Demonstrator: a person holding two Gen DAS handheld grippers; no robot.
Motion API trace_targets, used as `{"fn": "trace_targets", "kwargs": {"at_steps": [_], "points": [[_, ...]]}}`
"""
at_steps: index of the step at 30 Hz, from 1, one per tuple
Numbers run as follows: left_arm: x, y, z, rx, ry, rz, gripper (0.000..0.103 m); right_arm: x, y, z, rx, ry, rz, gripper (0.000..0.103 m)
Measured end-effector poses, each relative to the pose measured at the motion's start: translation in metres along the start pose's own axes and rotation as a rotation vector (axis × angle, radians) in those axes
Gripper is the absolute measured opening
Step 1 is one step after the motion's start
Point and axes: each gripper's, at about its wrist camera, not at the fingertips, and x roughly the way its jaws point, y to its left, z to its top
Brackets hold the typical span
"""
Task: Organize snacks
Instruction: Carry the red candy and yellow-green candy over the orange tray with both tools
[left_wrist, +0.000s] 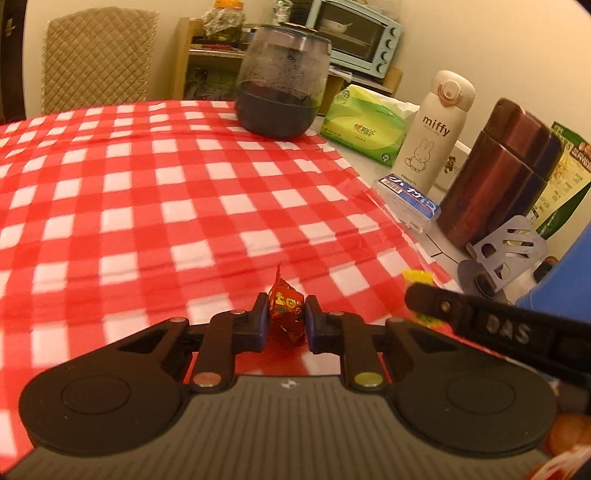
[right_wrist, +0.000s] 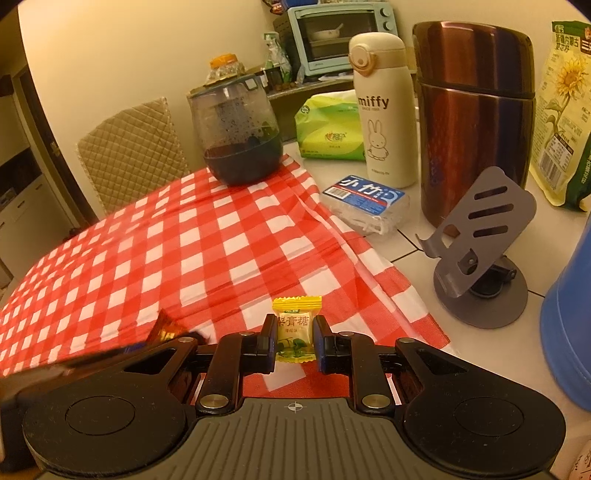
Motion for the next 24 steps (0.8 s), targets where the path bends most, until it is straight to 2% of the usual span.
{"fn": "trace_targets", "kwargs": {"at_steps": [6,12,24], "points": [[-0.047,0.006,-0.005,-0.019,-0.018,0.031,0.018,-0.016,0.013,-0.008,-0.026,-0.001,0.020,0.020],[-0.104,0.011,-0.017,0.000,-0.038,0.067,0.018,-0.060,0.034,-0.032,-0.048,-0.001,0.059,0.020],[-0.235,0.006,-0.090,-0.005,-0.053,0.092,0.018,-0.171,0.075,-0.093,-0.074,0.011,0.120,0.020]]}}
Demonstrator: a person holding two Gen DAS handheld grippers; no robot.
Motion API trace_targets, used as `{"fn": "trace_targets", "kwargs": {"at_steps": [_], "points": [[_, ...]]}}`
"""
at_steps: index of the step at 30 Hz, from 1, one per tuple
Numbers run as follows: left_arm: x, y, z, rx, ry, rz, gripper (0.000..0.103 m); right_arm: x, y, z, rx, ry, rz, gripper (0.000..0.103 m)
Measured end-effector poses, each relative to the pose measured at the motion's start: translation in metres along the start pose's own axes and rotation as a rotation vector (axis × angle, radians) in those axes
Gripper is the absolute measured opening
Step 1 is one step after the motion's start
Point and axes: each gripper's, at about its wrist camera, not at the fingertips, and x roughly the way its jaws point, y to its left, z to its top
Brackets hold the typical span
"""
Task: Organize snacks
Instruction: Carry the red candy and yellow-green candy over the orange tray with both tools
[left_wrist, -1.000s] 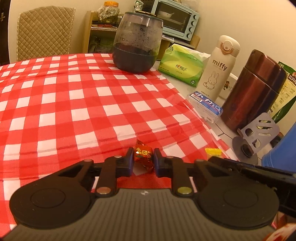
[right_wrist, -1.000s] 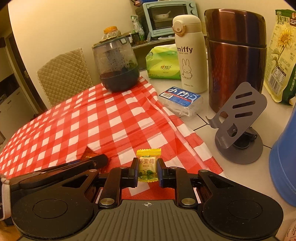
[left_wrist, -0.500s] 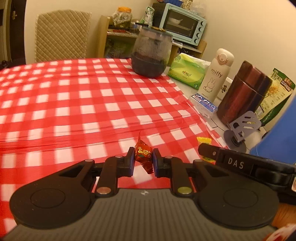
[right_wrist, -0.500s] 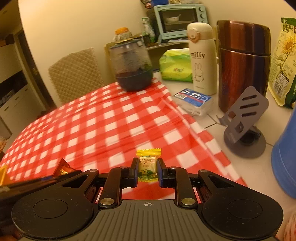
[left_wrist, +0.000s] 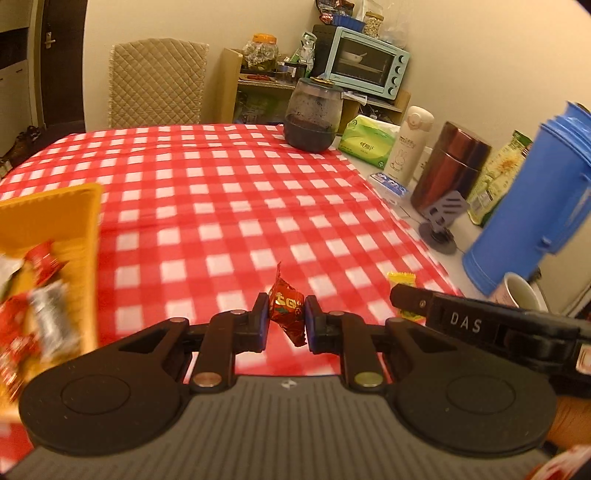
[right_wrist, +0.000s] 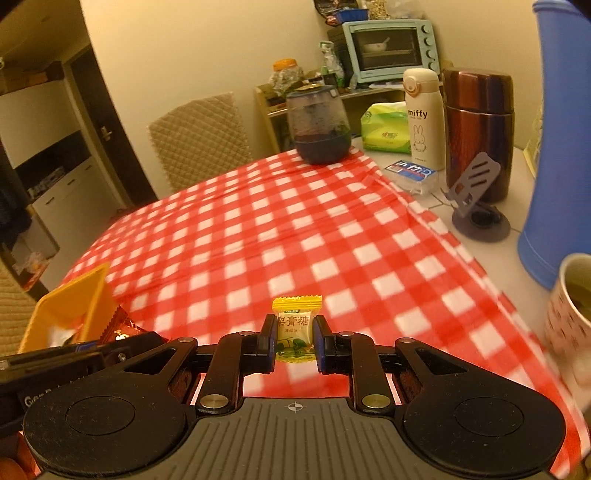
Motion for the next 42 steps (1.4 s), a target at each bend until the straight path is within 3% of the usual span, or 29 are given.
{"fn": "trace_targets", "kwargs": {"at_steps": [14,33,42], "points": [[-0.110,0.016,-0.053,-0.003,-0.029,0.065,0.018,-0.084,0.066,-0.051,-0.136,-0.008,0.085,0.020],[-0.202,0.076,-0.078,-0.087,-0.102,0.187,0.018,-0.117,0.165,-0.090,-0.343,0.009,0.220,0.020],[-0.228,0.102,-0.079,-0.122,-0.141,0.230,0.018,-0.114,0.190,-0.096,-0.382,0.012,0.240,0.020]]}}
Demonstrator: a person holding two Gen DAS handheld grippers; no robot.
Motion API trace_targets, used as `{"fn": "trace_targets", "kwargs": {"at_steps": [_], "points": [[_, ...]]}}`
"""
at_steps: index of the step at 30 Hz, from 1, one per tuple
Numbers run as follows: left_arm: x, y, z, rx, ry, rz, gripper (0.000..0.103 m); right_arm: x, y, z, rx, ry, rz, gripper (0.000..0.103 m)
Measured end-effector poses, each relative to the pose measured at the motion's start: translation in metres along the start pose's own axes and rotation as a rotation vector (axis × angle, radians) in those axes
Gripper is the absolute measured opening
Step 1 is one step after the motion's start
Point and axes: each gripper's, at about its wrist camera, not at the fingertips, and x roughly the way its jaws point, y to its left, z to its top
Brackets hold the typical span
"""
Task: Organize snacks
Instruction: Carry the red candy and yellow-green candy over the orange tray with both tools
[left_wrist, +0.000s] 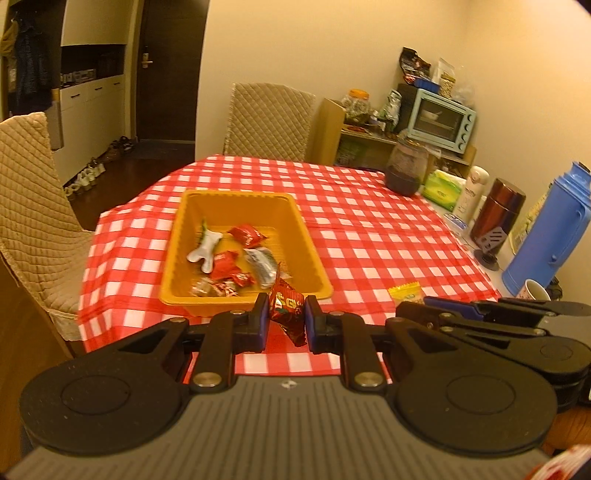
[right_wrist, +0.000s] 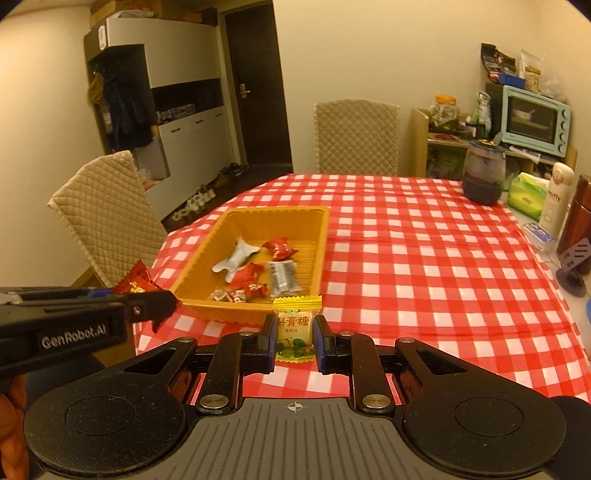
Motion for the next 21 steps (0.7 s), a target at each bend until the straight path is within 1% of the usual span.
{"fn": "trace_targets", "kwargs": {"at_steps": [11,21], "points": [[0.000,0.020,0.007,-0.024,-0.007,0.025,0.018,0.015,0.003,0.003,-0.008,0.011,0.012,0.020],[0.021,0.040,0.018,-0.038,0.021,0.033,0.018,0.043,0.006,0.015,-0.008,0.021,0.026,0.020]]}}
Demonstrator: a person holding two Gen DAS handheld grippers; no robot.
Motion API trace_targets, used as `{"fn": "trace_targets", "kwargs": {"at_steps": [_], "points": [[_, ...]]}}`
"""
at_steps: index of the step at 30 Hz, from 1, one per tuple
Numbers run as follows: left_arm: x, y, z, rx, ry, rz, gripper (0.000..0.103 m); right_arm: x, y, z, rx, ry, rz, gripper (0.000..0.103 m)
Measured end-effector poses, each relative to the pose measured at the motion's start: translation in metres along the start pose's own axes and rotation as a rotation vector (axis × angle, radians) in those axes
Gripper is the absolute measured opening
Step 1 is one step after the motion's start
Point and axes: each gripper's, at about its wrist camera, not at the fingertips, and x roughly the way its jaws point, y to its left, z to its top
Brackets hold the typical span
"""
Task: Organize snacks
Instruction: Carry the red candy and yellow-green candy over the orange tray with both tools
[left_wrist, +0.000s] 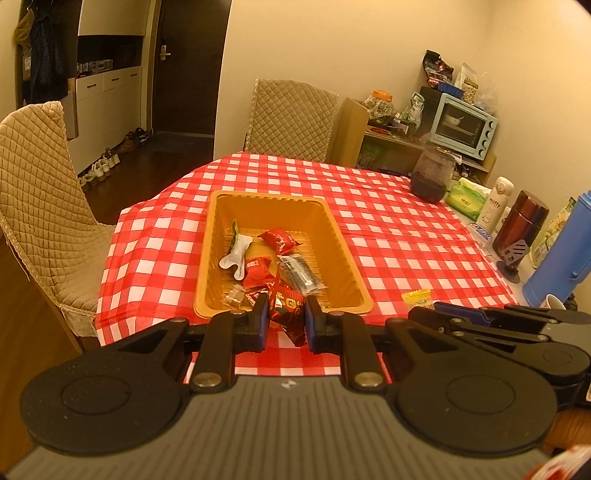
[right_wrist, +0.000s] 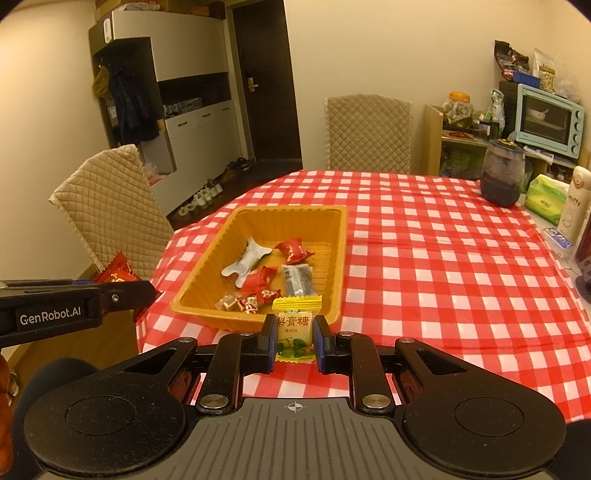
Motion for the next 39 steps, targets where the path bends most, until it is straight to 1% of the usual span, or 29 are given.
{"fn": "trace_targets", "kwargs": {"at_steps": [12,22,33,39], "points": [[0.034,0.015,0.025,-0.011,0.034,0.007,0.018,0.042,0.005,0.022,-0.001,0.035,0.022,0.020],[0.068,0.025,0.050,-0.012,0.053,0.020,0.018,0.082,0.002,0.050,0.000,0.049,0.043,0.020],[0.113,0.032,0.069,0.027,0.089,0.017,0.018,0.123,-0.012,0.070,0.027,0.069,0.037,0.020],[0.138,0.037,0.073,0.024,0.116,0.009,0.018,0.144,-0.019,0.074,0.048,0.091,0.042,0.020]]}}
